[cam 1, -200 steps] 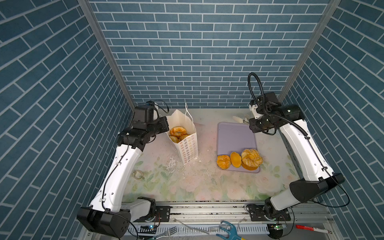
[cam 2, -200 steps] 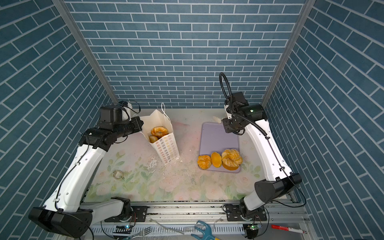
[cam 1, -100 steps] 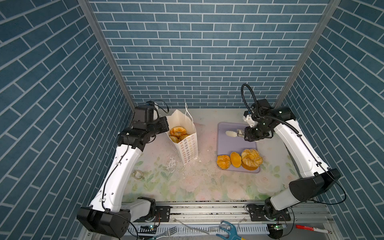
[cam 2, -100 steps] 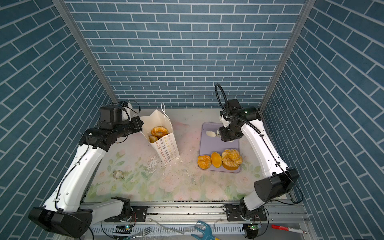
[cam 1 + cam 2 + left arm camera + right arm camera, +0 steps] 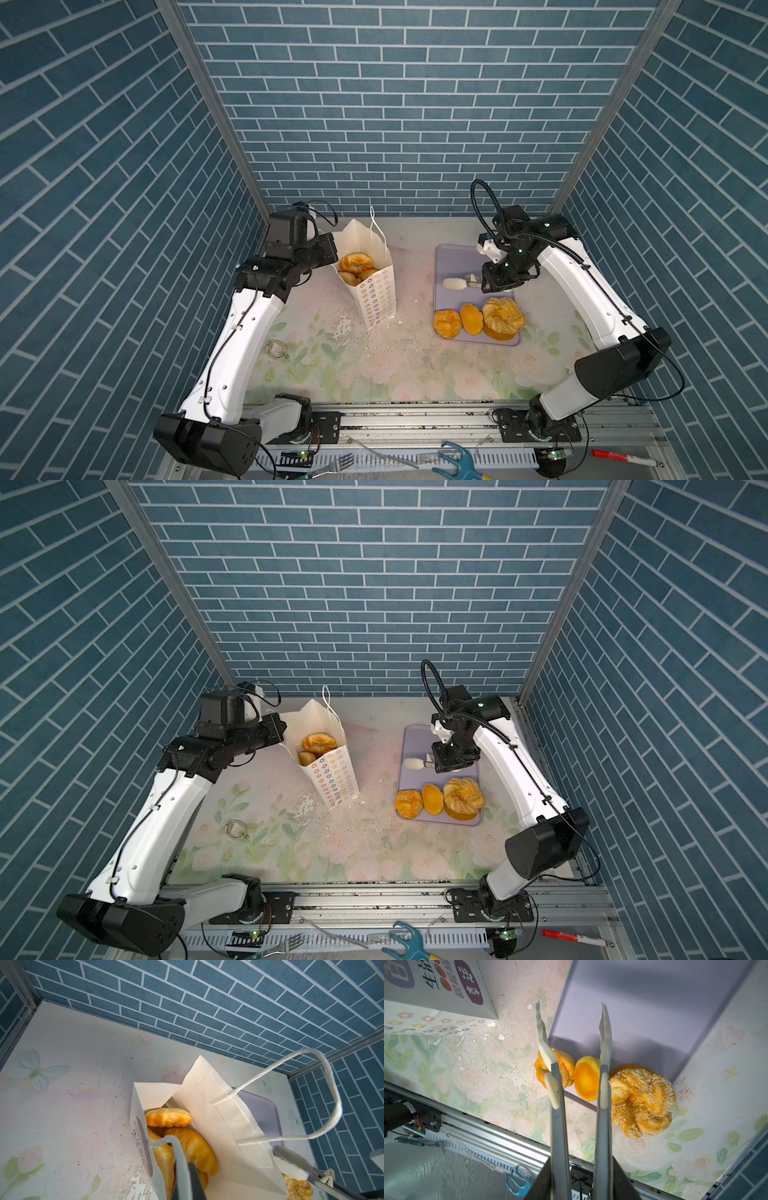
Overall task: Place the fake bread into the paper bag
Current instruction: 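Lower the tongs around the flat yellow bun and close them, right gripper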
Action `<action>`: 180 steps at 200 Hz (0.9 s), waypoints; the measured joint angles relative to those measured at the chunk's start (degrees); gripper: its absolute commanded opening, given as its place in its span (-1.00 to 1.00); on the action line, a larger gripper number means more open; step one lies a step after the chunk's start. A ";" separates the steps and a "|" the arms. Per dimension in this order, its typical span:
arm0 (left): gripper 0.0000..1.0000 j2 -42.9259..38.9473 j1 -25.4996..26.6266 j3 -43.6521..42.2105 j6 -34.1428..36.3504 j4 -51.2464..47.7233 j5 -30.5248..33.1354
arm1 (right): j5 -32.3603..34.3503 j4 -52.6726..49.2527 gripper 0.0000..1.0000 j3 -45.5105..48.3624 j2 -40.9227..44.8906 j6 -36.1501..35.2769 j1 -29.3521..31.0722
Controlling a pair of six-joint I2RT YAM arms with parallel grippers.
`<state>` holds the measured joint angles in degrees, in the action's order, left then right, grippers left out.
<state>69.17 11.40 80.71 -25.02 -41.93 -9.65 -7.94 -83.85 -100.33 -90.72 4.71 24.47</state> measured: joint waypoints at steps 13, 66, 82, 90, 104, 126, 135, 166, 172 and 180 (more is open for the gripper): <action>-1.00 0.00 0.00 0.00 0.00 0.00 0.02 | 0.20 -0.35 -0.20 0.35 -0.02 0.00 0.15; -1.00 0.00 0.00 0.00 0.00 0.02 0.00 | 4.66 -1.51 -0.20 4.94 0.04 0.22 0.28; -1.00 0.00 0.00 0.00 0.00 0.02 0.00 | 6.38 -1.66 -0.21 6.27 0.09 0.52 0.28; -1.00 0.00 0.00 0.00 0.00 0.04 -0.02 | 6.93 -1.68 -0.21 6.82 0.09 0.63 0.31; -1.00 0.00 0.00 0.00 0.00 0.04 -0.02 | 7.28 -1.64 -0.22 7.26 0.09 0.63 0.42; -1.00 0.00 0.00 0.00 0.00 0.04 -0.02 | 7.30 -1.51 -0.24 7.26 0.07 0.63 1.03; -1.00 0.00 0.00 0.00 0.00 0.04 0.00 | 7.28 -1.49 -0.24 7.26 0.02 0.63 1.40; -1.00 0.00 0.00 0.00 0.00 0.02 0.00 | 7.15 -1.46 -0.25 7.26 -0.09 0.63 2.75; -1.00 0.00 0.00 0.00 0.00 0.04 0.00 | 7.10 -1.49 -0.25 7.26 -0.09 0.63 2.97; -1.00 0.00 0.00 0.00 0.00 0.02 0.00 | 7.10 -1.51 -0.25 7.26 -0.09 0.63 3.21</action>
<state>69.17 11.40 80.71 -25.02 -41.91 -9.65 -0.84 -85.36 -93.08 -90.80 5.34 27.68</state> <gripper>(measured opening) 0.047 0.379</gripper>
